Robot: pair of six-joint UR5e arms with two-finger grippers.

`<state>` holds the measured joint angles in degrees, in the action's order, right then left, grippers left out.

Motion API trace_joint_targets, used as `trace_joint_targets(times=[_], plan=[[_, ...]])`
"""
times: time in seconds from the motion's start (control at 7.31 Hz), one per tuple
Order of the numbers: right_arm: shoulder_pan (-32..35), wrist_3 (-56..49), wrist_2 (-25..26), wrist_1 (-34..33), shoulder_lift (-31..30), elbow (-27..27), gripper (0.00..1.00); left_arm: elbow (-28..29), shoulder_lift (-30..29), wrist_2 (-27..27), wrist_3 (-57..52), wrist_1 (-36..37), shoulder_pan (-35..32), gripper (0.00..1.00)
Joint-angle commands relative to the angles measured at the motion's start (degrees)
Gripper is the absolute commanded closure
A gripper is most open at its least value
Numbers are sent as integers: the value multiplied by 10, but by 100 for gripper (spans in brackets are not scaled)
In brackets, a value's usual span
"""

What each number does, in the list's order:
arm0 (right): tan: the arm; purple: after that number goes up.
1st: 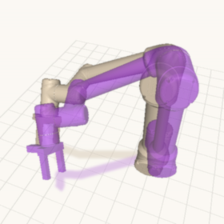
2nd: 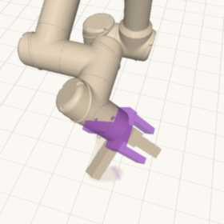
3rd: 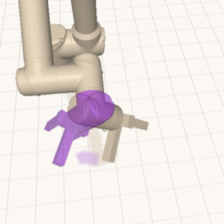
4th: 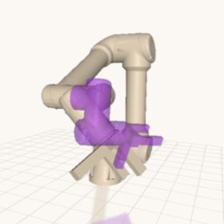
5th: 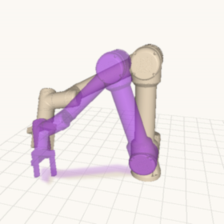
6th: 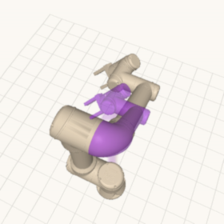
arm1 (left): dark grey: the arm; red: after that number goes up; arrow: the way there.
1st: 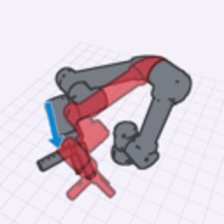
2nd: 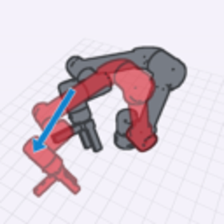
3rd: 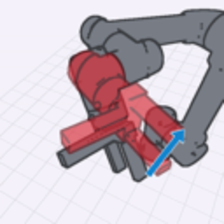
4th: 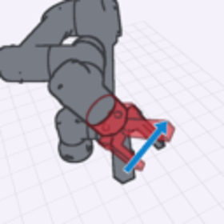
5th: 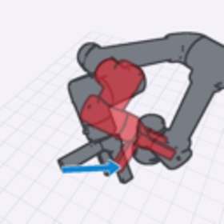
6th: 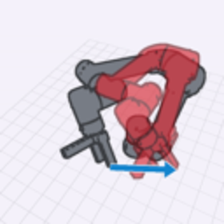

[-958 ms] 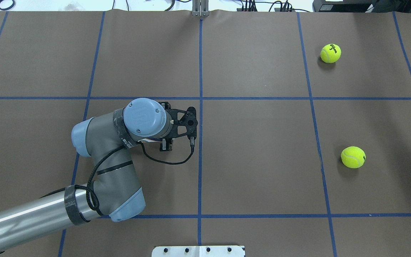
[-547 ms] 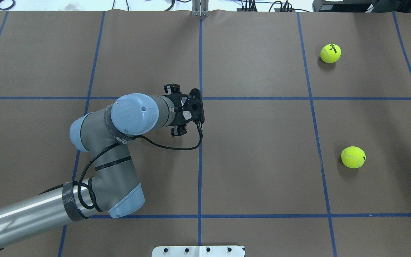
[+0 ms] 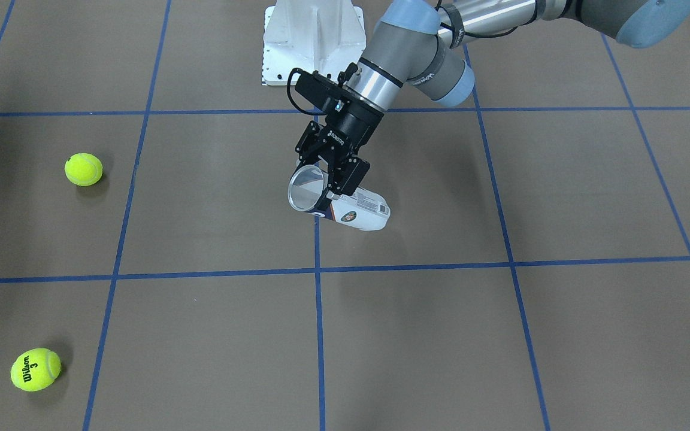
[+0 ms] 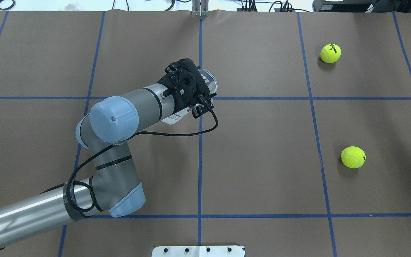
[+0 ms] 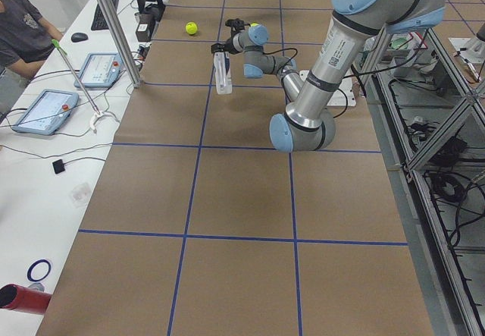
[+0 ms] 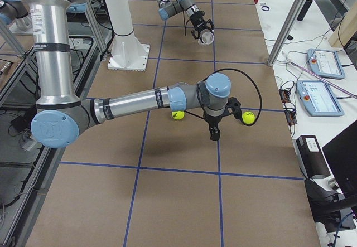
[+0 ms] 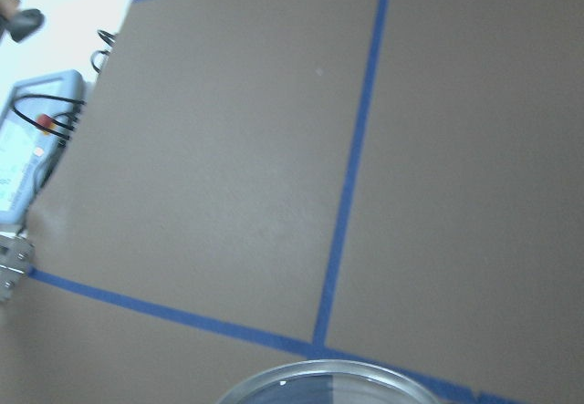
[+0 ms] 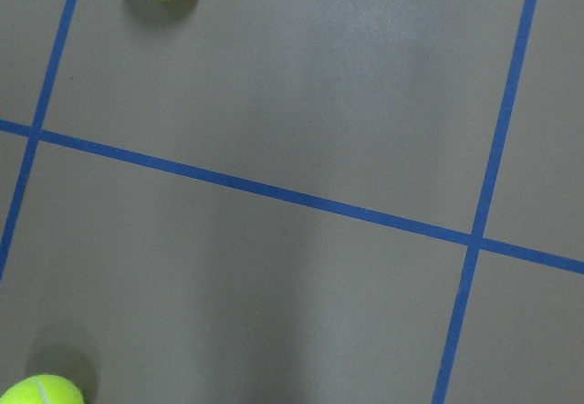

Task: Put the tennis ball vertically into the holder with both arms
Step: 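Lift the can with the left gripper and tilt it upright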

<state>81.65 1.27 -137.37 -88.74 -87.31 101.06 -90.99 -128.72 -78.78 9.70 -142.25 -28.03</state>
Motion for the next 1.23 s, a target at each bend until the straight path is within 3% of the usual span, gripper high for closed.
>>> trace_joint_targets(times=[0.0, 0.27, 0.41, 0.82, 1.09], plan=[[-20, 49, -4, 49, -2, 3, 0, 17, -1, 52, 78, -91, 8, 15], [-55, 174, -2, 133, -9, 3, 0, 76, -28, 97, 79, -191, 17, 15], [-62, 179, -2, 156, -19, 3, 0, 106, -34, 147, 79, -239, 28, 16], [-68, 182, -5, 158, -19, 4, 1, 133, -37, 195, 78, -325, 38, 18], [-87, 252, -10, 160, -19, 26, 1, 192, -57, 233, 78, -382, 53, 18]])
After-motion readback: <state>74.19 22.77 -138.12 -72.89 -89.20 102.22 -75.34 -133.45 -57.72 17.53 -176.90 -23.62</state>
